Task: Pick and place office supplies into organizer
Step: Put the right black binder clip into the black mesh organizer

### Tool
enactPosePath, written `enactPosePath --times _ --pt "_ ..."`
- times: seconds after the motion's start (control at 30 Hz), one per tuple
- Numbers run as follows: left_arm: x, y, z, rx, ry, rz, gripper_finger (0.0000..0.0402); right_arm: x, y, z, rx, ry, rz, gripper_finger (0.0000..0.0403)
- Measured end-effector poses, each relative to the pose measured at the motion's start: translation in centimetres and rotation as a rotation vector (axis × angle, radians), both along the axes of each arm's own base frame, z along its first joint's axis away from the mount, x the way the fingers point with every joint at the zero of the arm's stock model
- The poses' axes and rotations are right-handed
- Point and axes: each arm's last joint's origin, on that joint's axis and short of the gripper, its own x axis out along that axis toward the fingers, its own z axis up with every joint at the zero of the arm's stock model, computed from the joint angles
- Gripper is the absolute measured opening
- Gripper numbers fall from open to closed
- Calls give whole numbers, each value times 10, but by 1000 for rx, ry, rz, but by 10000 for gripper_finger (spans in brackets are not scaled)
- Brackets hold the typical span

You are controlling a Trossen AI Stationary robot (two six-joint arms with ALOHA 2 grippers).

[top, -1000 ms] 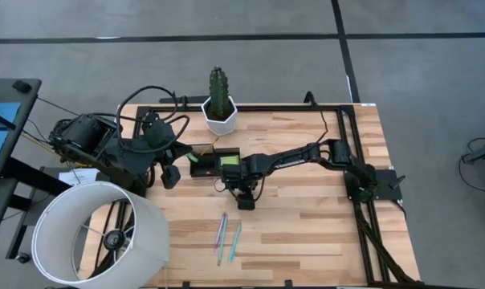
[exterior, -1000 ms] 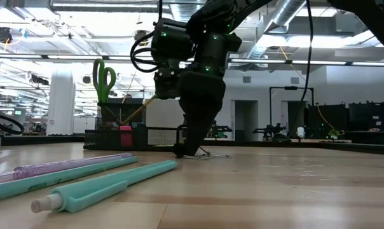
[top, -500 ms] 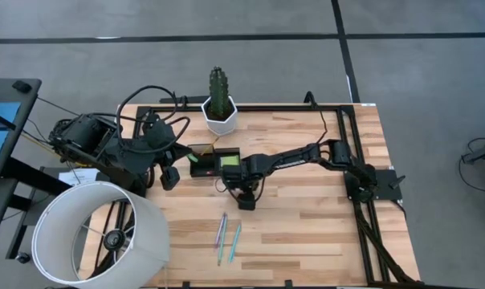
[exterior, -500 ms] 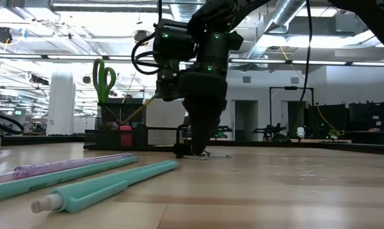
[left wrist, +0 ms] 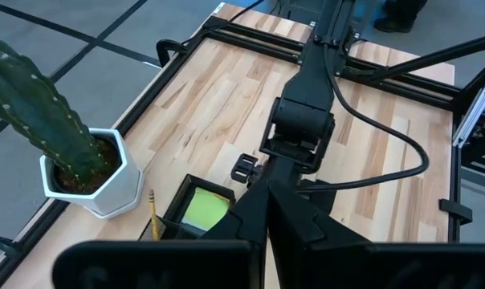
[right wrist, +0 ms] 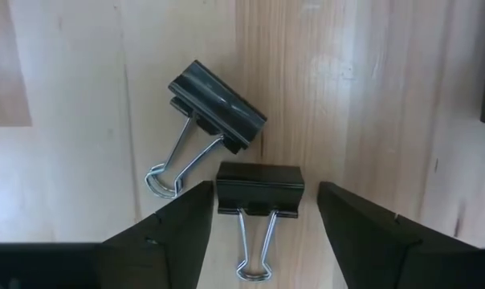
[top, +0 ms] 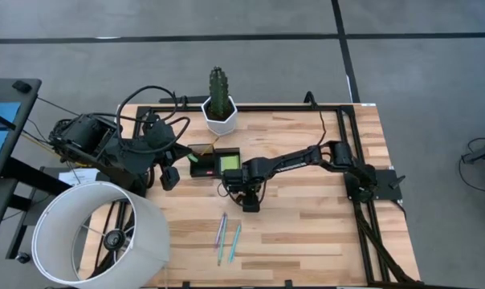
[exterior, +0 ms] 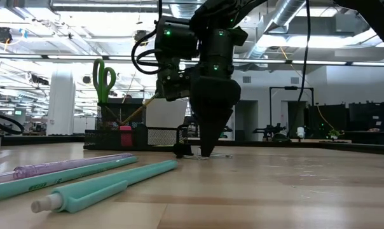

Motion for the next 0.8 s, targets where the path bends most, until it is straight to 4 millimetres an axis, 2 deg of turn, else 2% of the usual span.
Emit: enactPosePath --times 0.17,0.37,0.53,0.63,0.8 --pt "0 0 0 0 -1 0 0 1 5 0 -44 -13 8 201" --pt "0 0 0 -3 -7 1 0 2 4 0 -38 -25 4 125" --pt "1 0 1 -1 -20 7 0 0 3 10 9 -40 5 125" --pt "2 0 2 9 -30 0 0 2 -1 31 30 -98 -5 125" --pt "3 0 3 34 -40 -1 0 29 -21 76 37 -366 -68 140"
